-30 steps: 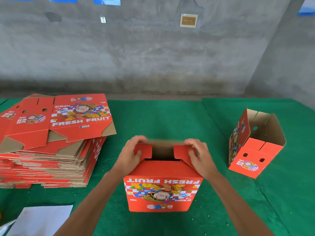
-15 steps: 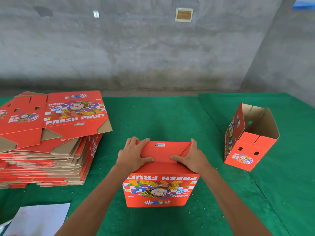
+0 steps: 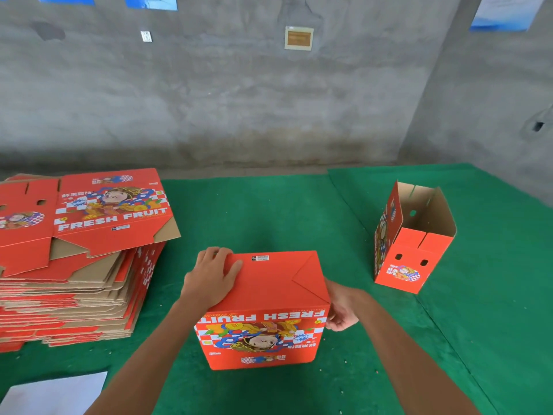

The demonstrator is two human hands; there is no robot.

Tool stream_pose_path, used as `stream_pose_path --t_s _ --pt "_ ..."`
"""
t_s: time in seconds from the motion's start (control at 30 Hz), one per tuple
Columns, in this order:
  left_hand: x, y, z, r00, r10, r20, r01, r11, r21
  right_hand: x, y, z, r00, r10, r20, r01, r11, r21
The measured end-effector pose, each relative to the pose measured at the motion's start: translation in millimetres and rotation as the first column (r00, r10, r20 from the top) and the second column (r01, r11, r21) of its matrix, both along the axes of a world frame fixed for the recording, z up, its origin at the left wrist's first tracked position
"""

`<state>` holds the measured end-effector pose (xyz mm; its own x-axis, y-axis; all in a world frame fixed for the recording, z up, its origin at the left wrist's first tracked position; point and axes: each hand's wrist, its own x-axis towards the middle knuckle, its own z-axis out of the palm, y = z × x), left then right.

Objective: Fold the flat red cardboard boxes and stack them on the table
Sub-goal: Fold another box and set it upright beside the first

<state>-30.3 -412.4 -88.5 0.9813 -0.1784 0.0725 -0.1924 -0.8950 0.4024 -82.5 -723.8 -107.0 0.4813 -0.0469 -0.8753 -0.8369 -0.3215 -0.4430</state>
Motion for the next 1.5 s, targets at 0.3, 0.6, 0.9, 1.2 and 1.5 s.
stream_pose_path --t_s 0.3,0.6,0.9,1.2,1.5 --pt "-4.2 21.9 37.2 0.989 0.104 -0.101 -0.141 0.850 -0.507 10.1 9.9 64.6 0.844 -0.034 0.535 -0.082 0.978 0.192" --pt "-4.2 -108.2 29.6 0.844 -0.250 -0.474 -0.334 0.444 -0.831 -0.8 64.2 26.9 0.423 0.755 0.501 0.045 0.534 -0.844" --pt "-1.9 -219.2 -38.6 0.714 -0.485 -0.506 -0.359 0.368 -0.858 -17.7 -17.3 -58.6 0.645 0.584 0.493 0.105 0.571 -0.814" --pt "44.9 -327.7 -65.7 0.744 -0.477 -0.467 -0.260 0.437 -0.861 23.8 -122.3 -84.0 0.715 0.536 0.449 0.098 0.559 -0.823" --pt "98.4 -390.2 -73.0 0.710 -0.516 -0.480 -0.207 0.499 -0.842 65.4 -173.8 -93.0 0.746 0.530 0.403 0.016 0.591 -0.806"
